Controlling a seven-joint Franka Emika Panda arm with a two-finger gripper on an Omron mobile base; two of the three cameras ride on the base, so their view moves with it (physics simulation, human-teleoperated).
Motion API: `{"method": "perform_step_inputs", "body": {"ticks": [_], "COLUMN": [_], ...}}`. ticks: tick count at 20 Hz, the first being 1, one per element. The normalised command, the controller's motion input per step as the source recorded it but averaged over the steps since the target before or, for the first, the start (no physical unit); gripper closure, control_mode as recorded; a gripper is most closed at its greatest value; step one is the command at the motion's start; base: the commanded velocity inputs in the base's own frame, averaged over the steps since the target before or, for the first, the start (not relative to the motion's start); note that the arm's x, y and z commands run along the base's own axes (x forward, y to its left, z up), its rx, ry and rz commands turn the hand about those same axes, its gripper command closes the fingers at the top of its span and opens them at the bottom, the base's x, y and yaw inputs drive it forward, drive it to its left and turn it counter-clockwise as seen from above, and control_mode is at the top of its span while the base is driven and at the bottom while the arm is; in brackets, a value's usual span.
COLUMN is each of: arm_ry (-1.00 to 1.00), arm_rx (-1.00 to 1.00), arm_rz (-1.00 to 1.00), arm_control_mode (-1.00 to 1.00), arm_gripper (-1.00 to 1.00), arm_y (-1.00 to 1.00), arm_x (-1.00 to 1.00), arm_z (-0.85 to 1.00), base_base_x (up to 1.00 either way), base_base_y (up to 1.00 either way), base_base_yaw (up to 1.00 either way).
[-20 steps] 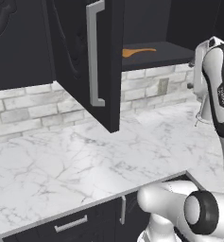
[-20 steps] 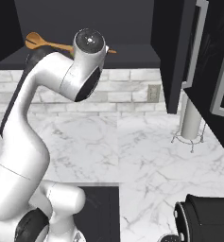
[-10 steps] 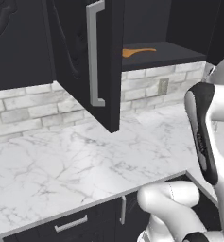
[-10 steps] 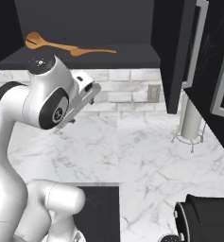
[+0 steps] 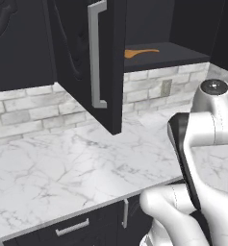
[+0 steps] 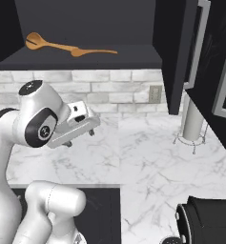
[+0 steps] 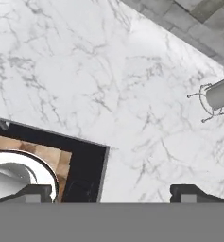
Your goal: Organize the utensils by type. Pick up the wooden spoons from the counter and place them in the open cabinet. Then pick up the metallic utensils from the counter and place them in the open drawer.
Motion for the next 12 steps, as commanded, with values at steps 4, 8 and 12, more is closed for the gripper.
{"method": "perform_step_inputs", "body": {"ticks": [4, 8, 12], "arm_ry": [0.00, 0.00, 0.01], "arm_rx": [0.38, 0.34, 0.11], "arm_rz": [-0.13, -0.10, 0.00], "arm_control_mode": [-1.00, -1.00, -1.00], "arm_gripper": [-1.00, -1.00, -1.00], "arm_y": [-0.02, 0.06, 0.01], "arm_x": [-0.27, -0.10, 0.00], "arm_z": [-0.55, -0.54, -0.13], "base_base_x": [0.00, 0.00, 0.00], "base_base_y": [0.00, 0.00, 0.00], "base_base_yaw": [0.00, 0.00, 0.00]}}
